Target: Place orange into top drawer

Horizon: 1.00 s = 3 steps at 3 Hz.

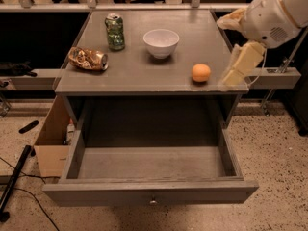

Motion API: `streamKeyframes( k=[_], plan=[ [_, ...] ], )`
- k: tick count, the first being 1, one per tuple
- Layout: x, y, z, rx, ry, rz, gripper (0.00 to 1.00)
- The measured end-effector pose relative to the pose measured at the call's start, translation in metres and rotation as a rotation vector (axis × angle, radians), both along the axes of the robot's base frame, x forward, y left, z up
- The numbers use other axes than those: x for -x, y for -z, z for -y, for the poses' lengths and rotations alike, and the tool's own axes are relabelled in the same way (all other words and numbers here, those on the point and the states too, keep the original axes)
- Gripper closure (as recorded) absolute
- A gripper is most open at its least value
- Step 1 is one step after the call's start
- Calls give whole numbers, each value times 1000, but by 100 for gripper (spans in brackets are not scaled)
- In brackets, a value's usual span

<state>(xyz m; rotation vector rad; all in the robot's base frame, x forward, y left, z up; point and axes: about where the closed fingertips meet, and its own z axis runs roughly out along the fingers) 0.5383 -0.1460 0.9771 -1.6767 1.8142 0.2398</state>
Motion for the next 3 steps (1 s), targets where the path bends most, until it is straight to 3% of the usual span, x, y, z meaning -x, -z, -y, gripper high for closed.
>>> streamKeyframes(
  k=[1, 2, 3],
  plan=[
    [-48, 5, -25, -92, -51, -11, 0],
    [-88, 17, -48, -110, -77, -33, 0],
    [-128, 38, -42, -65, -61, -51, 0]
  ],
)
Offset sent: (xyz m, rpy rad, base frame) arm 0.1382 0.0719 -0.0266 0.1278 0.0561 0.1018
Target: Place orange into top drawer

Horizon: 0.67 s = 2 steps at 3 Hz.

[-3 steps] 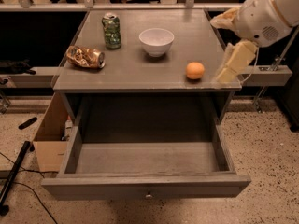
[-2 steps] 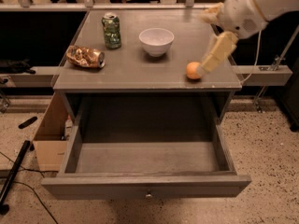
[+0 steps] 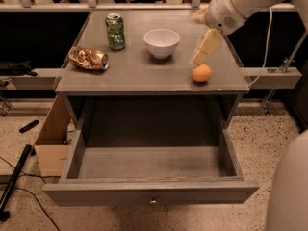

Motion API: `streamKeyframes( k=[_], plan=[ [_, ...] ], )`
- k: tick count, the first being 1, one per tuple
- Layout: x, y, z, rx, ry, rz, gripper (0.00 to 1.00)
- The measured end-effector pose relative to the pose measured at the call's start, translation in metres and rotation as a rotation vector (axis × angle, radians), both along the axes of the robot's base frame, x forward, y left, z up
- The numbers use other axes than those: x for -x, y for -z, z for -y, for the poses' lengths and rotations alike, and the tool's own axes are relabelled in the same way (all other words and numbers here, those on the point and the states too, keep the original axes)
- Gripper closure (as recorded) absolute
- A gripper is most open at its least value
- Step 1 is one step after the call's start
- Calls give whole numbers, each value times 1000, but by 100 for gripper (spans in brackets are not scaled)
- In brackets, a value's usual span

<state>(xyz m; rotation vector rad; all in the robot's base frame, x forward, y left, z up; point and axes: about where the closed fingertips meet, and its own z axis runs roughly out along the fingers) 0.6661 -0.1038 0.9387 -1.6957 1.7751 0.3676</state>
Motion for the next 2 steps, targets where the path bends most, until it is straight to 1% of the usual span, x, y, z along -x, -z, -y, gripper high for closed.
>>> streamKeyframes(
  k=[2],
  plan=[
    [-31, 27, 43, 56, 56, -16, 0]
  ],
)
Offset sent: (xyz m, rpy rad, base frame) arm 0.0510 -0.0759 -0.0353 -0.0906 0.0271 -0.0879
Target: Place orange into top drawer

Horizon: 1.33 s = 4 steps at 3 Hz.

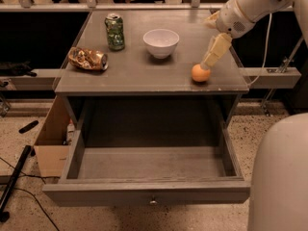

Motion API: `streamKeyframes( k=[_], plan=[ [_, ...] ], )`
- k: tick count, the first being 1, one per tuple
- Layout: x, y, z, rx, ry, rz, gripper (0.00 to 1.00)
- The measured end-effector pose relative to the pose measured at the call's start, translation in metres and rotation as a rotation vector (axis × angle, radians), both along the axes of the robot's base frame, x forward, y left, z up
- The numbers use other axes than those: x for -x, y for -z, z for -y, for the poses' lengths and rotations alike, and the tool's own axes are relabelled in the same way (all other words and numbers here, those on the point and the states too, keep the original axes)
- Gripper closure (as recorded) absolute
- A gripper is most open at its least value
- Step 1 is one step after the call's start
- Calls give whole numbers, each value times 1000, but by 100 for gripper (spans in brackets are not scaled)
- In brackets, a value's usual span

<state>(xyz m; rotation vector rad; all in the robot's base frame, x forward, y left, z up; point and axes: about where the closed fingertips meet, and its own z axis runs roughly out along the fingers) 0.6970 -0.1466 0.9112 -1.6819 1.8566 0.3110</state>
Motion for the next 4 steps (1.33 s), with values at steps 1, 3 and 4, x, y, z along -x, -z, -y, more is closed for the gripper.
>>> streamKeyframes(
  k=[1, 3, 4],
  plan=[
    [-14, 17, 1, 26, -1, -21, 0],
    [-3, 28, 12, 52, 11, -43, 0],
    [7, 49, 6, 63, -1, -91, 0]
  ],
)
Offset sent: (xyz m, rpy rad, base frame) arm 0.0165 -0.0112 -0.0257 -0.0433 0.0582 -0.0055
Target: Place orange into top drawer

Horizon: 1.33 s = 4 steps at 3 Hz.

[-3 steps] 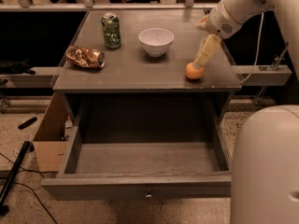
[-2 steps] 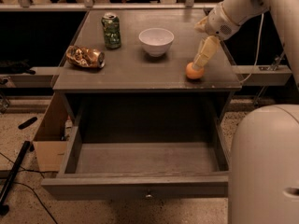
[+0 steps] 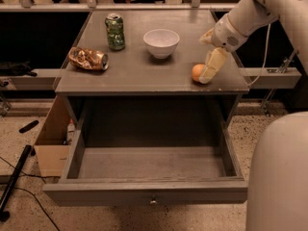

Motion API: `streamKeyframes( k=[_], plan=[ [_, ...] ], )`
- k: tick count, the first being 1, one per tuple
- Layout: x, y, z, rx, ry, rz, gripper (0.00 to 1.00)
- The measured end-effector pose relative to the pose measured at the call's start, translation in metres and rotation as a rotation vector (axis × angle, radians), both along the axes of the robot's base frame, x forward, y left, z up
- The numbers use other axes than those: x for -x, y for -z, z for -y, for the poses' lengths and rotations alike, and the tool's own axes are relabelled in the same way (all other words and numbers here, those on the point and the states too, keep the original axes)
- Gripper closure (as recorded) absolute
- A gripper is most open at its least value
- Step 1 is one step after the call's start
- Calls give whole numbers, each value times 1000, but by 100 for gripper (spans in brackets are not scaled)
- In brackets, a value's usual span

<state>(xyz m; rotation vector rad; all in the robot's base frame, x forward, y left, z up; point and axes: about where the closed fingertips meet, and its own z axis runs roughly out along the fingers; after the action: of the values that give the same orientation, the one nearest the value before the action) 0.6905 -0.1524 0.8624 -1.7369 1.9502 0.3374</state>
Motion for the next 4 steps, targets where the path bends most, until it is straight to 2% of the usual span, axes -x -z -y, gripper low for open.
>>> streamKeyframes(
  k=[1, 3, 4],
  plan=[
    [0, 0, 0, 0, 0, 0, 0],
    [8, 40, 14, -5, 21, -46, 3],
    [8, 40, 14, -5, 21, -46, 25]
  ],
)
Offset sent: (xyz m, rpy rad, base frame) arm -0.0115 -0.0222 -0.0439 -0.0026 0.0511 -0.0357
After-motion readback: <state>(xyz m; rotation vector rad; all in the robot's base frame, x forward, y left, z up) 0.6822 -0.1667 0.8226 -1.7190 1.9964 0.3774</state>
